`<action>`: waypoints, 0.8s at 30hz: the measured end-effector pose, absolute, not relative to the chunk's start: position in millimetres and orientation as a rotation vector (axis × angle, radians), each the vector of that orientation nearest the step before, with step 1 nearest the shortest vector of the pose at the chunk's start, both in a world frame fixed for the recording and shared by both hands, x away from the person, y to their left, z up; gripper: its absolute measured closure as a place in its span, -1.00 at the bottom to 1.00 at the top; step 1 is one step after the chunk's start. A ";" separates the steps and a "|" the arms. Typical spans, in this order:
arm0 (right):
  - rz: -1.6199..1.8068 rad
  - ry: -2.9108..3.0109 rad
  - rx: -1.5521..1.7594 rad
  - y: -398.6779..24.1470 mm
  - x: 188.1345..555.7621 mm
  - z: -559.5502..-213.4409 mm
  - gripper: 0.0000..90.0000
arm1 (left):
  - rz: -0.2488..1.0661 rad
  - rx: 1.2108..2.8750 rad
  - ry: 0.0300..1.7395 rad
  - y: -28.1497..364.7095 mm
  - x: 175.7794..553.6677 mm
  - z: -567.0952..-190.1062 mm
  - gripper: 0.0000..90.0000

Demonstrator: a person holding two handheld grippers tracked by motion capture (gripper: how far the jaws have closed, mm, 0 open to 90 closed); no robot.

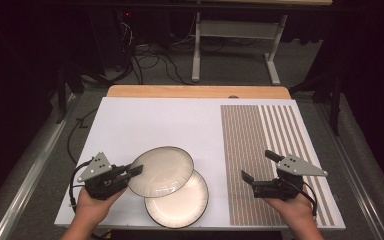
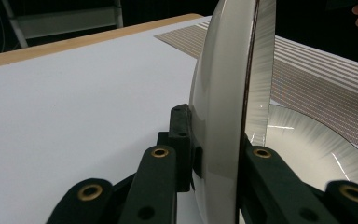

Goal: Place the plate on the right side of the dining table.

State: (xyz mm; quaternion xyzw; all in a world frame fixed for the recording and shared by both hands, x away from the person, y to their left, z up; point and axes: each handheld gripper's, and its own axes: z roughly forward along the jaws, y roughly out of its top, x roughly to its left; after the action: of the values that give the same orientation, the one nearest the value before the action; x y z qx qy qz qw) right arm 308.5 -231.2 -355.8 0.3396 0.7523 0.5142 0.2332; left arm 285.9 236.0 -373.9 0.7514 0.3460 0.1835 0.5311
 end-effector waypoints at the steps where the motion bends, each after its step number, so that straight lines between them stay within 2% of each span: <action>1: 1.409 2.066 0.930 -230.7 308.9 -356.0 -0.99 | 0.438 1.793 0.825 236.0 286.0 -374.0 0.77; 7: 1.418 2.084 0.892 -217.4 312.7 -358.8 -0.98 | 0.436 1.794 0.829 236.2 286.9 -374.4 0.77; 24: 1.437 2.221 0.812 -153.7 330.8 -369.1 -0.79 | 0.442 1.801 0.819 236.2 285.8 -374.3 0.76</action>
State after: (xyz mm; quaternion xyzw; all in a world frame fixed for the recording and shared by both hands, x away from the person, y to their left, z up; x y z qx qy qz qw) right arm 330.8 -153.7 -369.1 0.2884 0.7887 0.5101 0.1860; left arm 285.8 236.2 -374.3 0.7540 0.3430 0.1853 0.5288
